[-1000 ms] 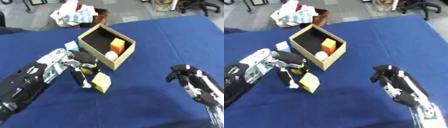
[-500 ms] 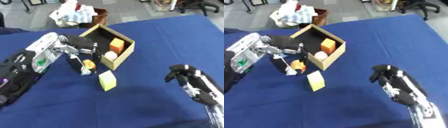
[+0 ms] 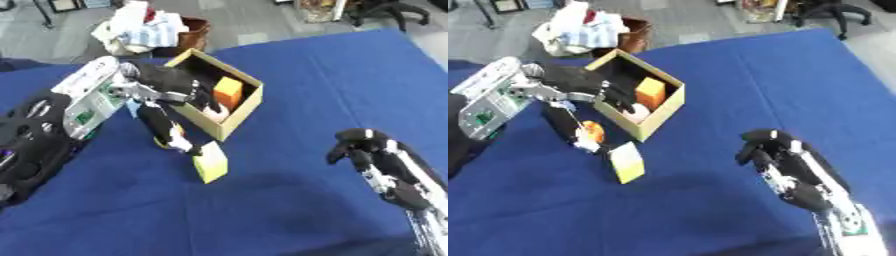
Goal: Pick up objects on the table and place them in the box.
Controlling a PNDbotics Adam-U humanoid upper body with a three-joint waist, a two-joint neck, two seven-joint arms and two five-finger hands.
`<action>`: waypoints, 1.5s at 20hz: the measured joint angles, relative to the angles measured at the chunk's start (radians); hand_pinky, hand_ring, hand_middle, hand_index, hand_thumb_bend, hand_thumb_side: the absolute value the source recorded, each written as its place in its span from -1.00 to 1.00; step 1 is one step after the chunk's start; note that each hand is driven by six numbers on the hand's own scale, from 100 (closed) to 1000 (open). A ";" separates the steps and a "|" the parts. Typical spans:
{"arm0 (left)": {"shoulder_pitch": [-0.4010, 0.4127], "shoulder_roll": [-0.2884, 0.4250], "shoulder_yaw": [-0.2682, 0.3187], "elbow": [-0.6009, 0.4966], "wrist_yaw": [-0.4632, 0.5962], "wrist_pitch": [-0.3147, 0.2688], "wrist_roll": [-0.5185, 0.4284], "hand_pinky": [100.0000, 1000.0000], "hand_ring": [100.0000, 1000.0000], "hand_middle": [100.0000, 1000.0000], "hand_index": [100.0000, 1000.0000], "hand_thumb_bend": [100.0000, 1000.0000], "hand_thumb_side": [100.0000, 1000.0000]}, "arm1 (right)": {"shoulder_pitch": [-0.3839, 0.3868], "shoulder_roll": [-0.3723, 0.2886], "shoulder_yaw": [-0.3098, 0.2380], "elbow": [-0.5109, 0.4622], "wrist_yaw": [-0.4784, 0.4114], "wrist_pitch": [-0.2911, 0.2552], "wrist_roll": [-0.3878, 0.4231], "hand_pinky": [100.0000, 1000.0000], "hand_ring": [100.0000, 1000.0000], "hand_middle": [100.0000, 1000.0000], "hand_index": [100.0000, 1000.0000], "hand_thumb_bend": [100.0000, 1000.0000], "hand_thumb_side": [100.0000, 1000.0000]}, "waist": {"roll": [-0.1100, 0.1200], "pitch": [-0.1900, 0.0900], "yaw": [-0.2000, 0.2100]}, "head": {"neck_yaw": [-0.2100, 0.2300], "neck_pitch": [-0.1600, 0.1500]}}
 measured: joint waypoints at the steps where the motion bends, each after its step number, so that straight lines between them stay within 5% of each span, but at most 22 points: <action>1: 0.005 0.003 -0.005 -0.003 -0.003 0.001 -0.001 0.72 0.59 0.65 0.86 0.09 0.62 | 0.000 0.000 0.000 0.000 0.000 0.000 0.000 0.08 0.13 -0.01 0.48 -1.00 -0.20 | 0.000 0.000 0.000 | -0.001 0.000; 9: 0.041 0.006 -0.026 -0.001 -0.100 -0.020 0.020 0.72 0.59 0.67 0.86 0.22 0.54 | -0.003 0.000 0.000 0.000 0.000 0.001 -0.001 0.08 0.13 -0.01 0.48 -1.00 -0.20 | 0.000 0.000 0.006 | -0.006 0.000; 24: 0.073 -0.033 -0.041 0.065 -0.193 -0.074 0.073 0.69 0.54 0.58 0.83 0.06 0.63 | -0.007 0.000 0.000 0.000 0.000 0.001 -0.001 0.08 0.13 -0.01 0.48 -1.00 -0.20 | 0.000 0.000 0.004 | -0.011 0.000; 30: 0.074 -0.049 -0.041 0.065 -0.203 -0.076 0.076 0.66 0.49 0.49 0.75 -0.10 0.29 | -0.007 0.000 0.000 0.000 0.000 0.001 -0.002 0.08 0.13 -0.01 0.48 -1.00 -0.20 | 0.000 0.000 0.003 | -0.011 0.000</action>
